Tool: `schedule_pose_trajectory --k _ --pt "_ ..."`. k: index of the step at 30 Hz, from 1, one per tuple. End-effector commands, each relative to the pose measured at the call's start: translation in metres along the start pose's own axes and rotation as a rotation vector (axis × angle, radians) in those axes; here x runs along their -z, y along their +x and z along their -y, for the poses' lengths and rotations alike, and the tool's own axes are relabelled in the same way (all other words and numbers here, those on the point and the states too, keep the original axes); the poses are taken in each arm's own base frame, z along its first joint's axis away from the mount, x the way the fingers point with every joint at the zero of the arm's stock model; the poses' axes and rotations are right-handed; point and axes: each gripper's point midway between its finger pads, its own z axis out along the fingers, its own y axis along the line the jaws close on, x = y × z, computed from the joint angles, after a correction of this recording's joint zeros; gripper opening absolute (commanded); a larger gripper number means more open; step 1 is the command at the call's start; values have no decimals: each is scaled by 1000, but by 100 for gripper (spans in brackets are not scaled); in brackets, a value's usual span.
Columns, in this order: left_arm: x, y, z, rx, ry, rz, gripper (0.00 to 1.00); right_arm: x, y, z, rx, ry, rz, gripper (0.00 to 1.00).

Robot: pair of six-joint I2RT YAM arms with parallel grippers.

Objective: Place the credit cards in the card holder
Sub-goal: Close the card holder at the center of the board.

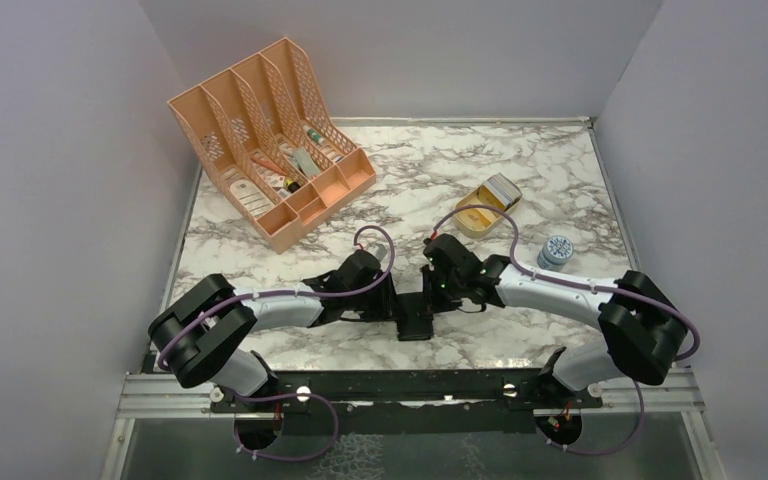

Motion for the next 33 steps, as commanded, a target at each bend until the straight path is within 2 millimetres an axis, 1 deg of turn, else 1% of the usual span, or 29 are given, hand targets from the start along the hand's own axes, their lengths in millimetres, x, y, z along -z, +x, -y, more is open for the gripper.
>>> schedule_pose_trajectory --k 1,11,22,30,33 --pt "-1 -2 2 -15 15 5 36 1 -7 -9 25 -8 17 1" --pt "-1 -1 5 -17 32 2 35 -4 -4 -6 25 5 7 1" --pt "-2 0 4 -17 34 1 35 -5 -5 -10 26 -11 9 1" --pt "-2 1 4 -17 36 -5 35 3 -13 -12 27 -4 40 1" --pt "-2 1 5 -18 36 -6 35 3 -13 -12 29 -4 36 1"
